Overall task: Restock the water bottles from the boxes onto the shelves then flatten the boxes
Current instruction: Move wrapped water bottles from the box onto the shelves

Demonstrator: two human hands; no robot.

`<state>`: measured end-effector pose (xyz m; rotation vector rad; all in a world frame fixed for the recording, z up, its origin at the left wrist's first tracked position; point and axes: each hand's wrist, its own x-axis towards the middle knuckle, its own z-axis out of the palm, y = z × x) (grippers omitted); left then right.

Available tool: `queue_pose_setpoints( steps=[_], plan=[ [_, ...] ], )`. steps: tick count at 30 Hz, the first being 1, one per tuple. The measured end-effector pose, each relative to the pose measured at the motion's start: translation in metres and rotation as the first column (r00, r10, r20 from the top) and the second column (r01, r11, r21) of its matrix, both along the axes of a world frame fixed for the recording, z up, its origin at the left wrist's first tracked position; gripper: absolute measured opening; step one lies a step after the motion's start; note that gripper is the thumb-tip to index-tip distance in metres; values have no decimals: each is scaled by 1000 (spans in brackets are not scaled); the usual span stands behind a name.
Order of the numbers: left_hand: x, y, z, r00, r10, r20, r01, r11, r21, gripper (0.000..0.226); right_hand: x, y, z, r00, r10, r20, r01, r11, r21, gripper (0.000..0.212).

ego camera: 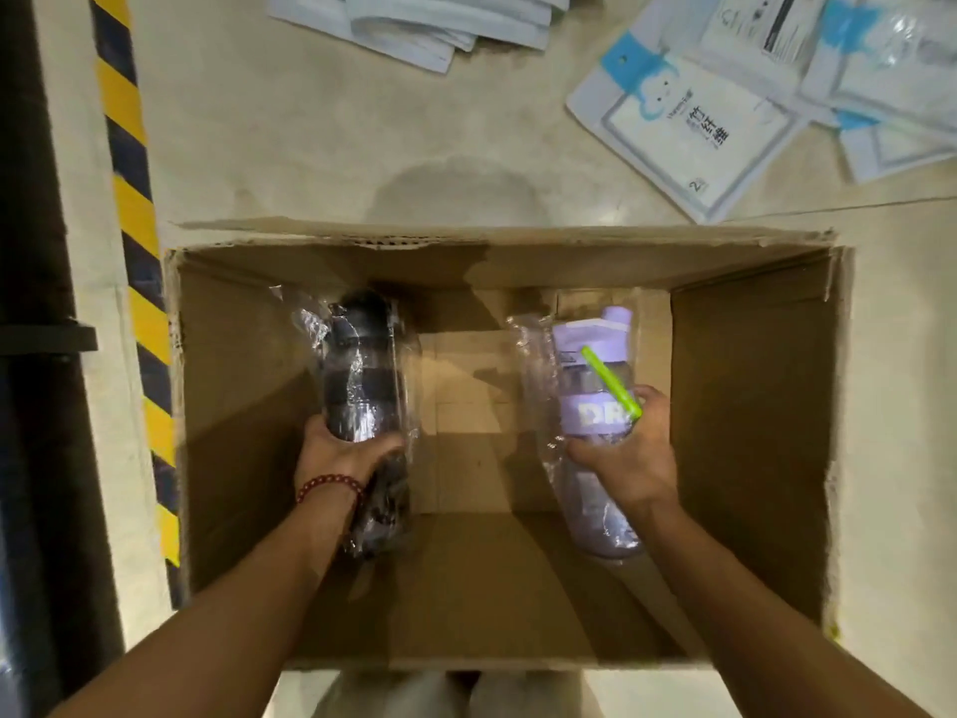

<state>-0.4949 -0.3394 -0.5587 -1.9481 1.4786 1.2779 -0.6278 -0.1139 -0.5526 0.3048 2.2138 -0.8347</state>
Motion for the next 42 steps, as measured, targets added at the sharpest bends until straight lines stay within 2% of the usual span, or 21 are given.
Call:
queue_pose_setpoints(
  steps=[2,4,9,13,16,19,20,23,28,31,33,35,38,42],
  plan=[
    [0,7,28,999,5,-32,-4,1000,29,99,9,-8,25,997,76,-11,-77,997,-33,88],
    [-1,14,64,994,43,-100,-38,998,49,86,18,-16,51,992,123,-22,-124,990,-67,92],
    [-7,21,166,962,72,-265,-75,997,-3,70,22,-40,145,999,49,9,-47,982,-181,92],
    [-11,10,251,930,86,-358,-116,991,-64,76,14,-57,229,1000,0,9,3,960,-281,89],
    [-10,-3,315,894,153,-420,-210,973,-92,71,5,-70,294,998,-37,-43,20,937,-349,82],
    [-6,-16,382,851,212,-481,-301,946,-117,86,1,-87,360,997,-38,-72,3,902,-432,78],
    [-4,-20,406,834,214,-508,-319,939,-127,85,1,-94,384,996,-28,-80,-11,890,-456,78],
    [10,-32,479,775,204,-598,-364,918,-159,65,7,-119,457,990,42,-132,-109,828,-550,77],
    [48,-54,592,662,181,-728,-477,850,-222,73,19,-167,558,976,140,-167,-217,694,-686,77],
    [76,-64,642,580,162,-799,-570,781,-256,60,33,-191,607,957,200,-210,-289,599,-747,83],
    [95,-68,671,540,159,-827,-625,734,-267,66,48,-200,634,943,234,-237,-330,564,-757,93],
    [116,-68,695,491,168,-855,-677,690,-254,76,67,-208,653,924,282,-257,-373,523,-767,93],
    [146,-69,724,436,178,-882,-755,606,-251,66,98,-220,675,883,374,-284,-443,460,-770,86],
    [192,-73,743,404,192,-895,-808,533,-251,70,136,-248,696,820,465,-334,-519,358,-776,86]
  ],
)
